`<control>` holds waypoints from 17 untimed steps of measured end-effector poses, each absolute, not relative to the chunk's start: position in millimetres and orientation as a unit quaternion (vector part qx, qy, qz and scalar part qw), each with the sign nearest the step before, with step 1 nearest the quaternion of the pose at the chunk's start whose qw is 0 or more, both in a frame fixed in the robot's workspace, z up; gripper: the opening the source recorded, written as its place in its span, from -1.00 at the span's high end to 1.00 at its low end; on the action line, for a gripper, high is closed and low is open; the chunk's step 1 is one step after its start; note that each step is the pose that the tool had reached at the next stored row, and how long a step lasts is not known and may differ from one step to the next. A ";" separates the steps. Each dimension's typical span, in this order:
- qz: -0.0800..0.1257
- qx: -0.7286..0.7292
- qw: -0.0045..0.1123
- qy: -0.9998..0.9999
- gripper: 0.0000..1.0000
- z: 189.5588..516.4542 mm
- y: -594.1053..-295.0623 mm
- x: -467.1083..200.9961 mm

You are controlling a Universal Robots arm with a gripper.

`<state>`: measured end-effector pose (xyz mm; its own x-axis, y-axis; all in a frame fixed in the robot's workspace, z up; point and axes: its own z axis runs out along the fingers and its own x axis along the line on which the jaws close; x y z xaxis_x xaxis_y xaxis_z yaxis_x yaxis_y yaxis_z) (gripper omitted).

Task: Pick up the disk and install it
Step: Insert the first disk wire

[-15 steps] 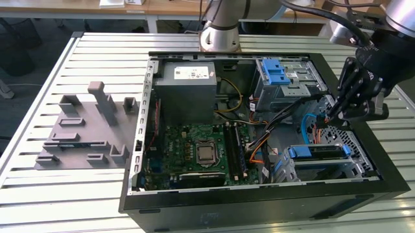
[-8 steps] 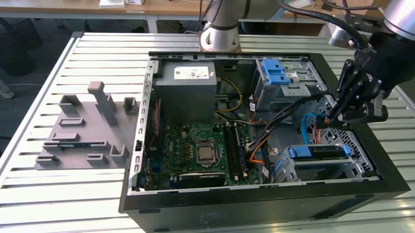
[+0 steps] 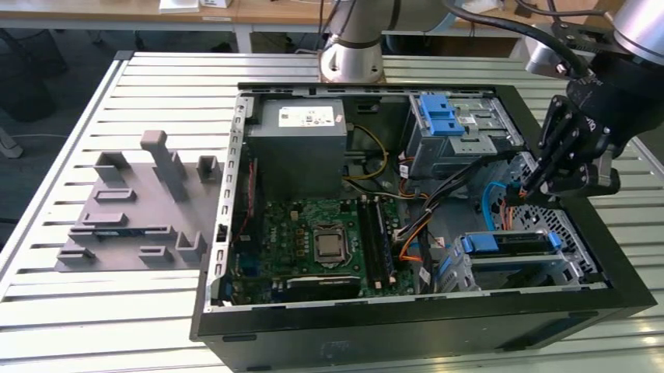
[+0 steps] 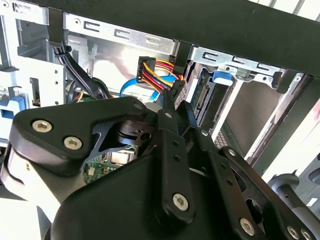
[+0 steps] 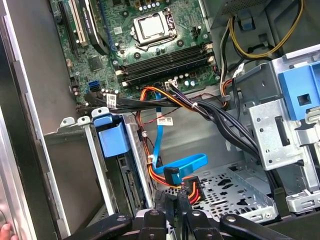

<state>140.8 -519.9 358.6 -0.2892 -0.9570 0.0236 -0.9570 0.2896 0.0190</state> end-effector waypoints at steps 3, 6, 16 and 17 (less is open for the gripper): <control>-0.001 0.596 0.015 -0.803 0.52 360.7 -520.0 140.7; -0.001 0.596 0.015 -0.803 0.52 361.8 -519.1 140.7; -0.001 0.596 0.015 -0.803 0.52 365.2 -516.2 140.8; -0.001 0.596 0.015 -0.803 0.52 365.9 -516.2 140.8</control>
<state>140.8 -516.2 365.9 -0.2892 -0.9570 0.0233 -0.9569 0.2896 0.0191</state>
